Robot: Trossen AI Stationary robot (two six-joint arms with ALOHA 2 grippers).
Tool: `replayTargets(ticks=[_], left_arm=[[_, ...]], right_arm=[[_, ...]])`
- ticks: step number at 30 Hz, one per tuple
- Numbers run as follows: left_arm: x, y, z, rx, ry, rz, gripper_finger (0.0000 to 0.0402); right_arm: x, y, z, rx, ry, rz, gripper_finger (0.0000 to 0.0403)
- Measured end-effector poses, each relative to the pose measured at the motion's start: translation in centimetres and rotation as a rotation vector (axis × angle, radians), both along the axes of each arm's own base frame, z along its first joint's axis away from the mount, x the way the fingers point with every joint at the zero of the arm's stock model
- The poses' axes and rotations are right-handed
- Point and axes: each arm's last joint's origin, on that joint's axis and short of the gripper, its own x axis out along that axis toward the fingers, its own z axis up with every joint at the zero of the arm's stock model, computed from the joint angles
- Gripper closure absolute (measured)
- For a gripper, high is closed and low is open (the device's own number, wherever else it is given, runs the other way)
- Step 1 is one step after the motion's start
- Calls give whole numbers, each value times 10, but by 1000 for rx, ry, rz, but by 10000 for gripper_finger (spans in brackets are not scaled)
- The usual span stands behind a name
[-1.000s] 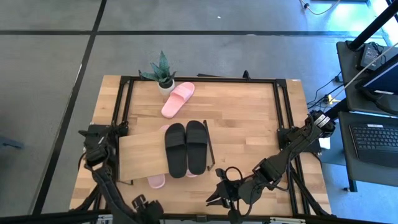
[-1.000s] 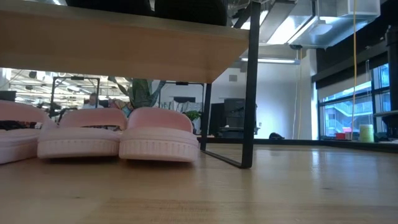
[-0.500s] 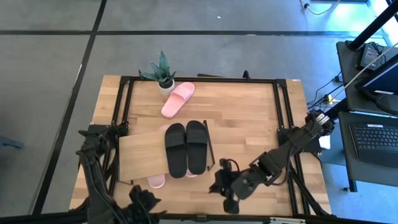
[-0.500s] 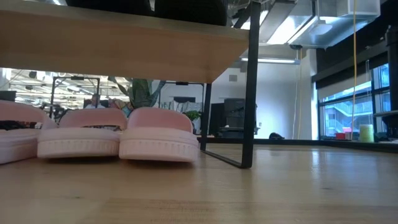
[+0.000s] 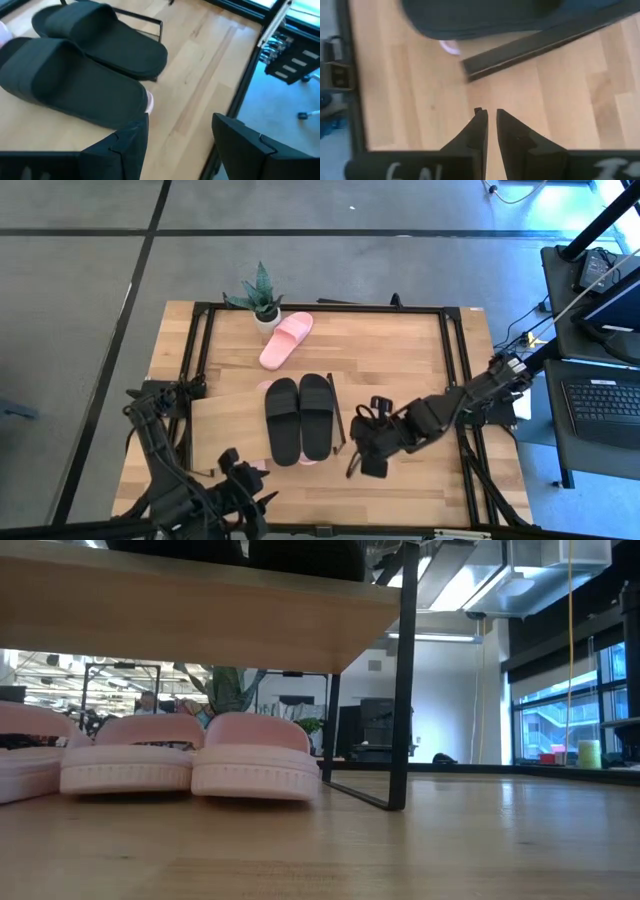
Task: Pick and place slides into the shelf
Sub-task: Adjust the shelf
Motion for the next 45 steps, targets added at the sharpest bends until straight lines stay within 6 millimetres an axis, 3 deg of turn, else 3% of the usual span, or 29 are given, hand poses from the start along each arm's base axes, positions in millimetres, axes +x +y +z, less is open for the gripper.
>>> replayTargets(ticks=[6,11,17,30,34,39,45], left_arm=[[12,10,0,13,-5,37,193],[15,13,0,34,11,23,193],[15,13,0,59,24,-4,193],[13,11,0,118,53,-71,193],[13,11,0,130,59,-83,193],[12,10,0,143,65,-99,193],[11,9,0,146,66,-107,193]], right_arm=[[8,-14,-19,-9,24,-21,361],[19,-11,-28,103,-42,16,361],[28,-7,-27,155,-141,30,361],[30,-15,-32,173,-110,-62,379],[38,-11,-40,193,-113,-51,397],[51,-3,-55,238,-116,-30,392],[59,4,-58,301,-157,0,398]])
